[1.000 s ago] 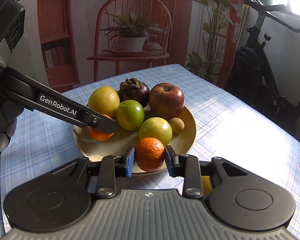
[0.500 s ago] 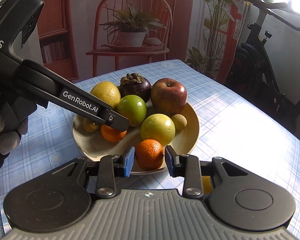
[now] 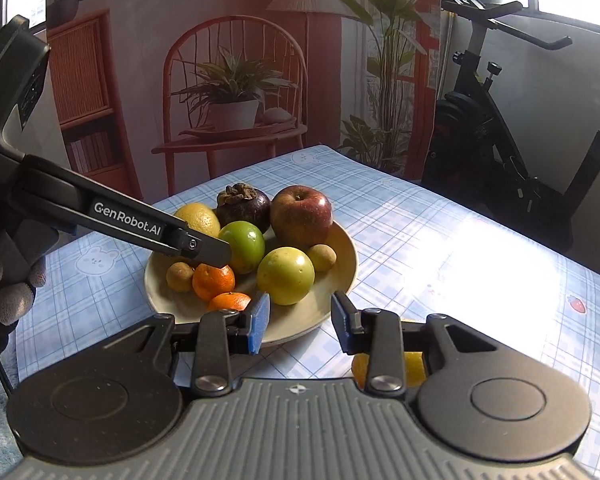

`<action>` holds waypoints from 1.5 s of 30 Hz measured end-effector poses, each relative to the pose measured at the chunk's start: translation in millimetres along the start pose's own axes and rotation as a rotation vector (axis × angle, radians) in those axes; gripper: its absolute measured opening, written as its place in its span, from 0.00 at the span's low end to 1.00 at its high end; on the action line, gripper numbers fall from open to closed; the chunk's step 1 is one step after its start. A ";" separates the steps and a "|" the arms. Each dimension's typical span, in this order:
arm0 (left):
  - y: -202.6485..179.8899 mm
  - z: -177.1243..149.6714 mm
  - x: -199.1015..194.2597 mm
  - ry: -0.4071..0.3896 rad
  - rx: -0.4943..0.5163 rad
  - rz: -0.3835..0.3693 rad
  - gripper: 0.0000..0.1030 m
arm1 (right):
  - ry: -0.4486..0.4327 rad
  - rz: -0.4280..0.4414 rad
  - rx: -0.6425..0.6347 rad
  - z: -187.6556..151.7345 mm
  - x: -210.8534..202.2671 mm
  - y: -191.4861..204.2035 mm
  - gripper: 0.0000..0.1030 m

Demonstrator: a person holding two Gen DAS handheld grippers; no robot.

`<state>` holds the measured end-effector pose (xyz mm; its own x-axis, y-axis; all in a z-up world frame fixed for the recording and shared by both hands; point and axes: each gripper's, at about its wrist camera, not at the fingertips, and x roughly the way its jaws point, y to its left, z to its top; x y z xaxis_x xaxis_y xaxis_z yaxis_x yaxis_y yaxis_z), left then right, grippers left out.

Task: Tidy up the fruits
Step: 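Withdraw both tools from the plate back to the remaining fruit, then grasp a tangerine with the right tool while the left tool approaches another tangerine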

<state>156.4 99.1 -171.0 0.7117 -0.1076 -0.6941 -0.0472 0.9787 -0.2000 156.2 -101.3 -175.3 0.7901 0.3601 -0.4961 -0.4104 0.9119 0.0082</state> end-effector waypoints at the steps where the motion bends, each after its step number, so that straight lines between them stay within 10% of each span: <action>1: -2.9 -0.6 -1.8 -0.001 0.004 -0.003 0.42 | -0.008 -0.004 0.025 -1.8 -5.6 -3.0 0.36; 16: -70.0 -41.5 -7.9 0.048 0.126 -0.124 0.42 | -0.012 -0.100 0.200 -59.7 -84.6 -23.8 0.36; 45: -64.5 -48.6 -2.7 0.067 0.115 -0.107 0.42 | 0.102 0.004 0.166 -82.4 -62.4 -5.6 0.42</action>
<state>123.4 27.8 -189.8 0.6595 -0.2203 -0.7187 0.1102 0.9741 -0.1975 71.6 -145.1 -216.0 0.7347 0.3500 -0.5811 -0.3262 0.9334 0.1498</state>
